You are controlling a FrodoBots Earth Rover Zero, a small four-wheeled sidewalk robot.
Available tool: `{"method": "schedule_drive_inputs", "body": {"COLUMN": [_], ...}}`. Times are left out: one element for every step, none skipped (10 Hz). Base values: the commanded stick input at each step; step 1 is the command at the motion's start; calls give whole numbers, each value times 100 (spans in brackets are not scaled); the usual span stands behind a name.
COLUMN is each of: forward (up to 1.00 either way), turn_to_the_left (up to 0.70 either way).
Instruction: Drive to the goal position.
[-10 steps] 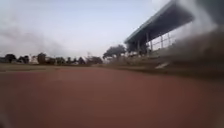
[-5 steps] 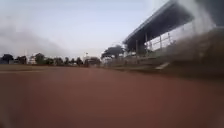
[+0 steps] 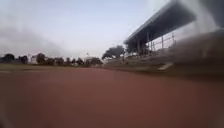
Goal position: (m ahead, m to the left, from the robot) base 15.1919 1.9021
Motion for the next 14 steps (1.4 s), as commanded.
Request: {"method": "schedule_drive_inputs", "body": {"forward": [70,70,70,70,70,70,70,70,70,70,70,70,70,70], "turn_to_the_left": [0,0,0,0,0,0,0,0,0,0,0,0,0,0]}}
